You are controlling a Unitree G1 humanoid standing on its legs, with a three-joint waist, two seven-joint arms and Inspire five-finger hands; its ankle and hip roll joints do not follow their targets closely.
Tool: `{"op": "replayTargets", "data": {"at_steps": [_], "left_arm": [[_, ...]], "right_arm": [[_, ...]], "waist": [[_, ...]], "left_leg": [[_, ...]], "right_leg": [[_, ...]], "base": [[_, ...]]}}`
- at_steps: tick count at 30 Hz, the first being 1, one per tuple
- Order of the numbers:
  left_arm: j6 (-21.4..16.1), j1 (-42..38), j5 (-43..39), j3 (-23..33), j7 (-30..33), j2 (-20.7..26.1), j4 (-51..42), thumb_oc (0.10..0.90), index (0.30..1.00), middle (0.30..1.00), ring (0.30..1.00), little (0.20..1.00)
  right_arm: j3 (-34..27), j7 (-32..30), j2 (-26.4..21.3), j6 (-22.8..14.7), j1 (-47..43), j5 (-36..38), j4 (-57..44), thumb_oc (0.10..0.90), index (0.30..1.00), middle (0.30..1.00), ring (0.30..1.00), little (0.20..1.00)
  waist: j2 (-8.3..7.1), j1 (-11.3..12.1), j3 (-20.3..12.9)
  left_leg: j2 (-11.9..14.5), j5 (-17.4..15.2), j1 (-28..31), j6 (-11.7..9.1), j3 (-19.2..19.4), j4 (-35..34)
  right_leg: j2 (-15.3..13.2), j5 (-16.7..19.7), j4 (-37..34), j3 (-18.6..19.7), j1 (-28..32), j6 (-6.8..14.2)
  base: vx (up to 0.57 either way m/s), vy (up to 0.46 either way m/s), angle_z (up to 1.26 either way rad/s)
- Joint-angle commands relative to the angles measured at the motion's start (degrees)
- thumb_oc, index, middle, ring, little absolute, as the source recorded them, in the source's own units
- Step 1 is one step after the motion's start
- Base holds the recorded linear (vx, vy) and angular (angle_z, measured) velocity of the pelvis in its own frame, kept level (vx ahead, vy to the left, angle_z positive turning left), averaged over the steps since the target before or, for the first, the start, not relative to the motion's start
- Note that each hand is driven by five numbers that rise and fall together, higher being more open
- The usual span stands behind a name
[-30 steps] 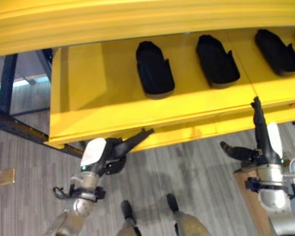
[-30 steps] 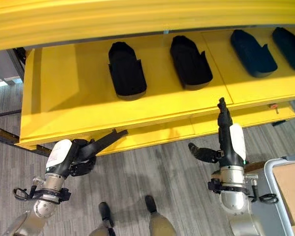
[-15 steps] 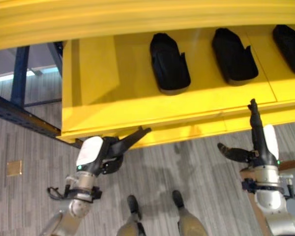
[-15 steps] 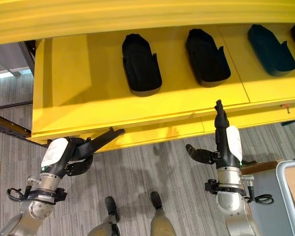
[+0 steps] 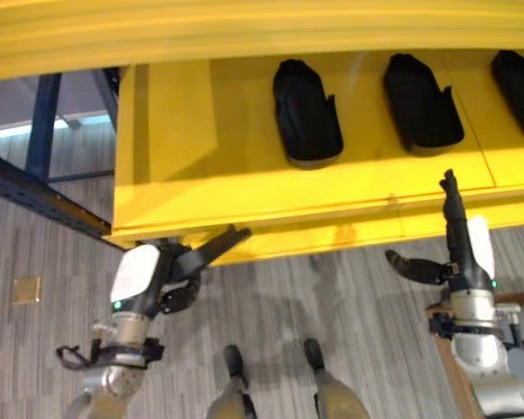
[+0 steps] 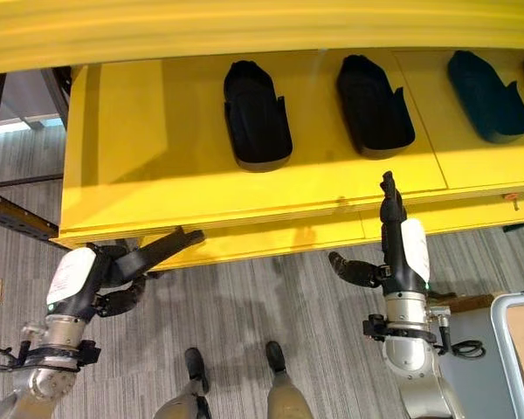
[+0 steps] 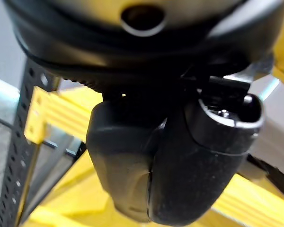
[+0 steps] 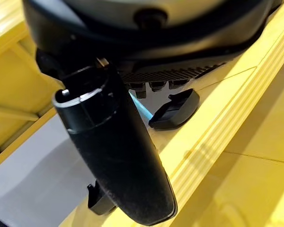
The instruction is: Move parts from the plastic box to the shelf.
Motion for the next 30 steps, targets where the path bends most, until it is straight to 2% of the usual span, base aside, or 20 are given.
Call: {"op": "replayTargets", "data": {"at_steps": [1,10,30], "left_arm": [[-6.01,-9.8,-7.18,8.84,7.53,1.56,-8.94,0.4,0.3,0.3,0.3,0.3],[-6.58,-11.29,-14.85,11.01,7.35,0.36,-12.86,0.4,0.3,0.3,0.3,0.3],[-5.34,-11.08,-14.14,20.7,13.82,-0.15,-12.44,0.4,0.3,0.3,0.3,0.3]], "right_arm": [[-4.01,-1.08,-3.43,-3.16,-2.71,0.93,-4.59,0.9,1.0,1.0,1.0,1.0],[-3.46,0.13,-3.83,-2.18,-4.16,0.99,-4.67,0.9,1.0,1.0,1.0,1.0],[-4.33,0.22,-2.16,-1.83,-2.0,0.57,-4.81,0.9,1.0,1.0,1.0,1.0]], "waist": [[0.62,-0.39,-6.17],[0.92,0.07,-6.5],[1.49,1.3,-6.98]], "left_leg": [[4.06,-1.96,0.19,-2.6,0.37,2.81],[4.22,-1.61,0.91,-2.66,0.11,1.7],[3.84,-2.22,3.35,-2.45,0.69,0.25]], "right_leg": [[0.77,-6.07,-0.01,-0.06,3.67,-0.64],[0.81,-6.29,-0.01,-0.64,4.2,-0.65],[0.44,-6.65,-0.01,-0.85,4.92,-0.3]], "base": [[-0.01,-0.017,0.19],[0.01,-0.008,0.05],[0.0,-0.002,0.0]]}}
